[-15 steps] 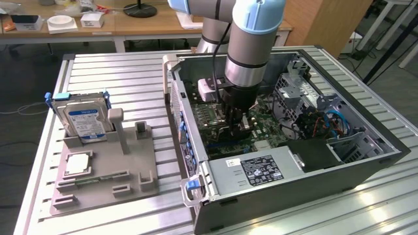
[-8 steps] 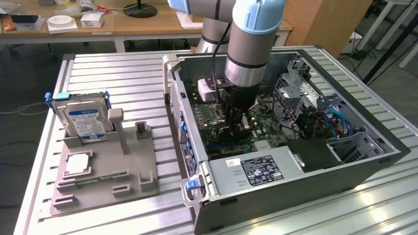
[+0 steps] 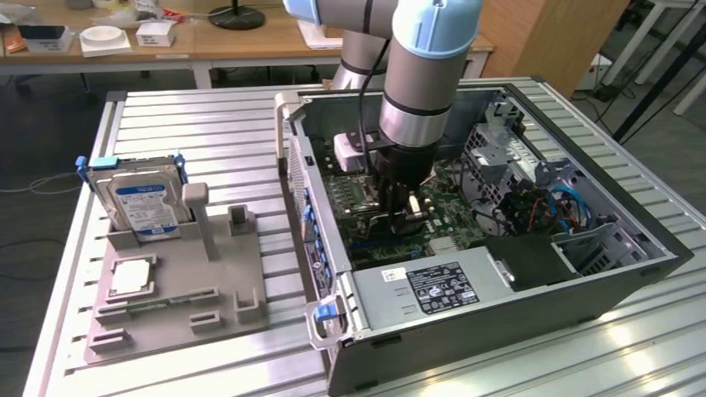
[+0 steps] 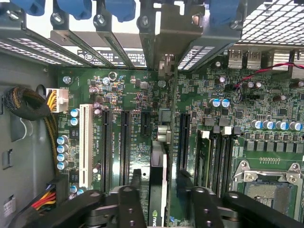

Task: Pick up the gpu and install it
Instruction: 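Insert the gpu into the slot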

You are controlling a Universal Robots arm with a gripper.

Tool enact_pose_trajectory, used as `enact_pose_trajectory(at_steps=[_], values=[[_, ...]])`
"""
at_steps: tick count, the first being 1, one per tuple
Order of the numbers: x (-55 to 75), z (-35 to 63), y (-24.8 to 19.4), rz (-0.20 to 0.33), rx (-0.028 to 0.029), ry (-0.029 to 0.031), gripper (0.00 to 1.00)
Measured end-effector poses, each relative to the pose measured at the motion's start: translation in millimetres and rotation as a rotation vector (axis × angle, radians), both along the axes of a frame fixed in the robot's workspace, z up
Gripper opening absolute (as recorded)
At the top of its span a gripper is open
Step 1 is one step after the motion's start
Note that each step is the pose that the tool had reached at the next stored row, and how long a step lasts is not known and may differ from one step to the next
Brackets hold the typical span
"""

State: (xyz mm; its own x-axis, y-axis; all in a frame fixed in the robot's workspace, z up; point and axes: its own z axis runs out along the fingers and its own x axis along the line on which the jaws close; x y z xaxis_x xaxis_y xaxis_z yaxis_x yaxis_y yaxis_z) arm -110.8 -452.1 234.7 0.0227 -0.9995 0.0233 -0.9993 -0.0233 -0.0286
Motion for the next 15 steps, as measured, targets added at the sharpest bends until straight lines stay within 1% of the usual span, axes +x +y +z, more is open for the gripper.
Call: enact_pose_trajectory(at_steps=[1,7,11,15], values=[[0.0,0.0,0.0,0.000,0.0000,0.0000,0.48],[0.0,0.4,0.0,0.000,-0.0001,0.0001,0.48],[0.0,4.1,0.0,0.000,0.0000,0.0027,0.48],[0.0,8.5,0.0,0.000,0.0000,0.0029,0.48]])
